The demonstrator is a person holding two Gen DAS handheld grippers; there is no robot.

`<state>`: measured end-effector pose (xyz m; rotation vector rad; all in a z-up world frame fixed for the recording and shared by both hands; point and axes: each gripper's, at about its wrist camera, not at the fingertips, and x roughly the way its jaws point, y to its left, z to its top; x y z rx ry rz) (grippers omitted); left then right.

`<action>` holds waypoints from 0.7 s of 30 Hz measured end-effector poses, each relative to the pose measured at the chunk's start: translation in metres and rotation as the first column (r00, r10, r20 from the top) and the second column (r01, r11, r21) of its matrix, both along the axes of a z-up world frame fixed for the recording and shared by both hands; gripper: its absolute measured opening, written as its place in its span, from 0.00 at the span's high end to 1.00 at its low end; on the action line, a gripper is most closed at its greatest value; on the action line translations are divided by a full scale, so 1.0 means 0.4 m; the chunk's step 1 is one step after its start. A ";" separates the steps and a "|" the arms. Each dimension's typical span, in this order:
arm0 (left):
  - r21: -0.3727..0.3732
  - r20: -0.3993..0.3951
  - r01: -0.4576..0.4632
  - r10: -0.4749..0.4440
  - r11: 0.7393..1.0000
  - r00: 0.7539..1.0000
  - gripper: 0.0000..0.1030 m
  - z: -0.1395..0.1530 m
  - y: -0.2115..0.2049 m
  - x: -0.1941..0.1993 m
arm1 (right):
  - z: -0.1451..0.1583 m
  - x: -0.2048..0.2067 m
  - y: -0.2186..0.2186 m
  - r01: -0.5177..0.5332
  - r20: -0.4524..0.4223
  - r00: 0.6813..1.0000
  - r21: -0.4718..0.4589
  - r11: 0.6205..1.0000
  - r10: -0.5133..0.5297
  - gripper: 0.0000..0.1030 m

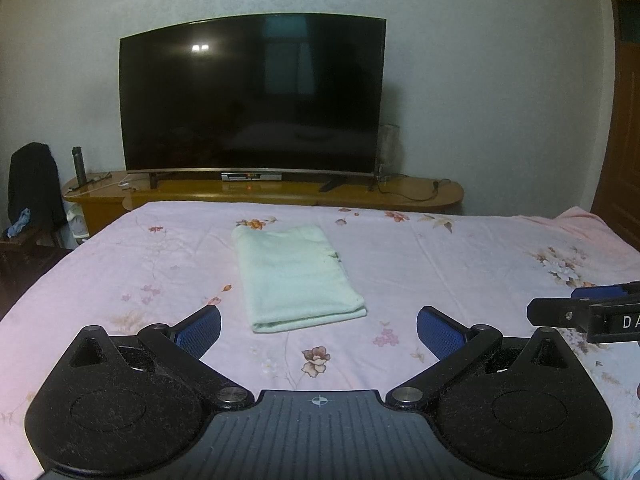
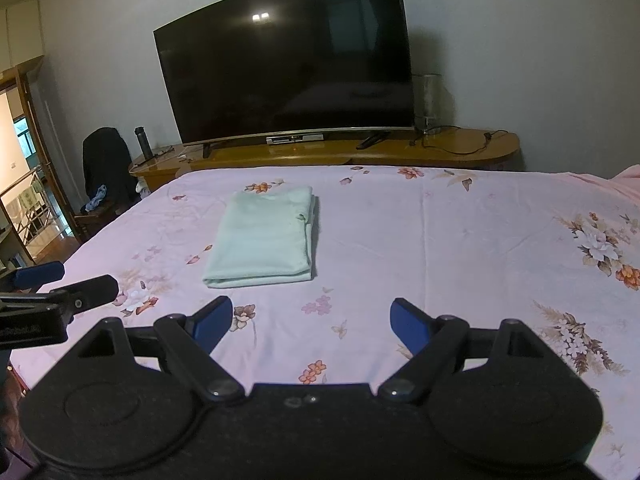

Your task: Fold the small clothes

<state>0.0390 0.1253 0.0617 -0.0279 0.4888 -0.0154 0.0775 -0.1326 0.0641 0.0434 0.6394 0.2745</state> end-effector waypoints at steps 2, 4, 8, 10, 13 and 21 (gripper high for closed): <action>0.002 0.001 0.001 -0.001 1.000 1.000 0.00 0.001 -0.001 0.003 | 0.001 0.003 -0.003 0.000 0.000 1.000 0.001 1.000 0.000 0.17; 0.002 0.003 0.003 -0.003 1.000 1.000 0.00 0.002 -0.002 0.003 | 0.001 0.004 -0.003 0.002 0.000 1.000 -0.002 1.000 -0.002 0.17; 0.004 0.006 0.005 -0.005 1.000 1.000 0.00 0.006 -0.001 0.007 | 0.003 0.006 0.003 0.006 -0.002 1.000 -0.005 1.000 -0.006 0.17; 0.006 0.006 0.008 -0.008 1.000 1.000 0.00 0.006 -0.001 0.009 | 0.003 0.007 0.004 0.006 -0.005 1.000 -0.004 1.000 -0.006 0.17; 0.009 0.006 0.008 -0.008 1.000 1.000 0.00 0.007 0.002 0.011 | 0.004 0.007 0.009 0.009 -0.002 1.000 -0.003 1.000 -0.009 0.17; 0.012 0.013 0.010 -0.010 1.000 1.000 0.00 0.010 0.011 0.016 | 0.005 0.008 0.012 0.013 0.001 1.000 -0.001 1.000 -0.013 0.17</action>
